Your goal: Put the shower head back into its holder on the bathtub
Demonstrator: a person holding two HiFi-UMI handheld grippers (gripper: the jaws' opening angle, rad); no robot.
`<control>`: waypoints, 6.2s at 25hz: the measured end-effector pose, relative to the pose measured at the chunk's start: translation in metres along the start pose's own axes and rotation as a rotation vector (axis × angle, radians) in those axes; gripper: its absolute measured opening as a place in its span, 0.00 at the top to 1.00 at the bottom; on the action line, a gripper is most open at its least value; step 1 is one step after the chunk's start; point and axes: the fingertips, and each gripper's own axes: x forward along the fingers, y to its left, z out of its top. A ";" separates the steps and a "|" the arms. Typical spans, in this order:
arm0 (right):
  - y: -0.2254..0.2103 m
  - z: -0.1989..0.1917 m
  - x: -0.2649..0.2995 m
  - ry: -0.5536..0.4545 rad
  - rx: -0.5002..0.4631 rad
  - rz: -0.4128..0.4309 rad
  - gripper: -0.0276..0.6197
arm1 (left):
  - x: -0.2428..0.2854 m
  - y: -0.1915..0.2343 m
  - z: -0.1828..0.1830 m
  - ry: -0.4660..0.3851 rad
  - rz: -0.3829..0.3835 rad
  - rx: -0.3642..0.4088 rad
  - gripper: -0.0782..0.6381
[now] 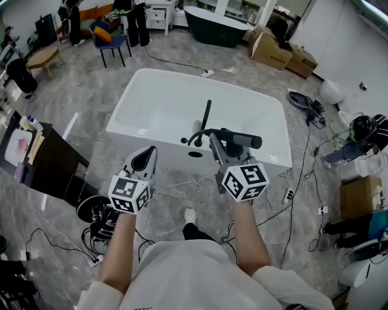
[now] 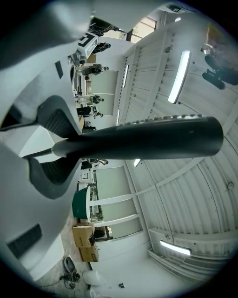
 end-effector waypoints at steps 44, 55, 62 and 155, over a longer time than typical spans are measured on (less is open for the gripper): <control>-0.119 -0.082 0.133 0.176 0.098 0.245 0.74 | 0.175 0.029 -0.026 0.127 0.152 -0.031 0.88; -0.120 -0.096 0.157 0.210 0.101 0.203 0.74 | 0.196 0.052 -0.035 0.141 0.098 -0.045 0.88; -0.116 -0.120 0.176 0.256 0.091 0.167 0.74 | 0.211 0.073 -0.056 0.166 0.040 -0.063 0.88; -0.124 -0.518 0.257 0.729 0.054 -0.052 0.74 | 0.284 0.142 -0.308 0.442 -0.136 -0.208 0.88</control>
